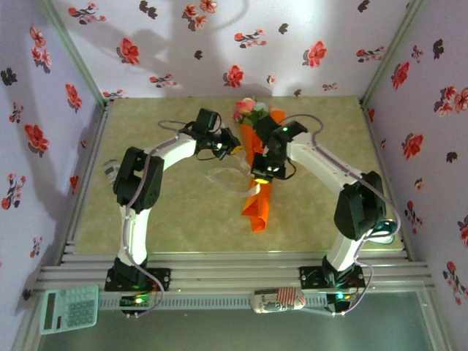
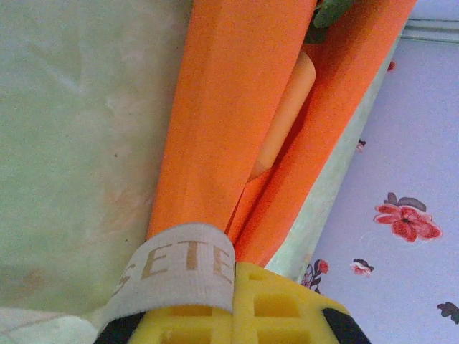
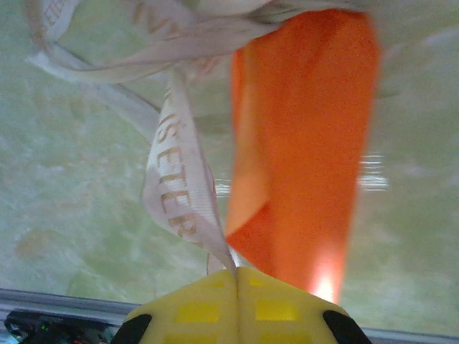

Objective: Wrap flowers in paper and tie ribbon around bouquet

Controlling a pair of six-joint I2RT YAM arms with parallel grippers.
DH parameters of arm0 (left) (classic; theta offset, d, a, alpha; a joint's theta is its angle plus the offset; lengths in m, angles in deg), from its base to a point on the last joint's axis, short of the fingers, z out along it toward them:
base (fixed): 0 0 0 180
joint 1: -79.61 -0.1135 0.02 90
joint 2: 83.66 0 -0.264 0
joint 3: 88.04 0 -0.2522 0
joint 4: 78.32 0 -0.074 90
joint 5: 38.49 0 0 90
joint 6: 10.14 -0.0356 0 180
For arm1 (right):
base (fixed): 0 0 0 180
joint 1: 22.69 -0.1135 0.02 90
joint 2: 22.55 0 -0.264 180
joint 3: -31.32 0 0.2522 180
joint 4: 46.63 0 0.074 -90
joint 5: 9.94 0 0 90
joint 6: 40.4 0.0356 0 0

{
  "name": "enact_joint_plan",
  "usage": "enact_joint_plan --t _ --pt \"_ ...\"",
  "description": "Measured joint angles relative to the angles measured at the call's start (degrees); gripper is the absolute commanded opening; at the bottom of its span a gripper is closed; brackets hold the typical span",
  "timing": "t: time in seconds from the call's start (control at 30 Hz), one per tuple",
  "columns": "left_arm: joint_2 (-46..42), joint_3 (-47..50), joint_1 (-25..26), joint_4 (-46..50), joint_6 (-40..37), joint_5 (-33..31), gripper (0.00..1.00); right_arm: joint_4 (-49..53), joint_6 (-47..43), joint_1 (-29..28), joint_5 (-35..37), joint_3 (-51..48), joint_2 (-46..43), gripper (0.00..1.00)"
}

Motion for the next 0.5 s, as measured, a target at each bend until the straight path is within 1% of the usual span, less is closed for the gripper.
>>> enact_joint_plan --t 0.07,0.23,0.4,0.5 --pt "0.0 0.0 0.2 0.4 0.0 0.0 0.0 2.2 -2.5 2.4 -0.1 -0.2 -0.7 0.0" --pt "0.0 0.0 0.6 1.1 0.0 0.0 0.0 4.5 -6.6 6.2 0.0 -2.0 -0.7 0.0" --pt "0.0 0.0 1.0 1.5 0.0 -0.1 0.0 6.0 -9.9 7.7 2.8 -2.2 0.0 0.0" --pt "0.0 0.0 1.3 1.7 0.0 -0.5 0.0 6.1 -11.1 7.8 4.5 -1.4 2.6 0.0"
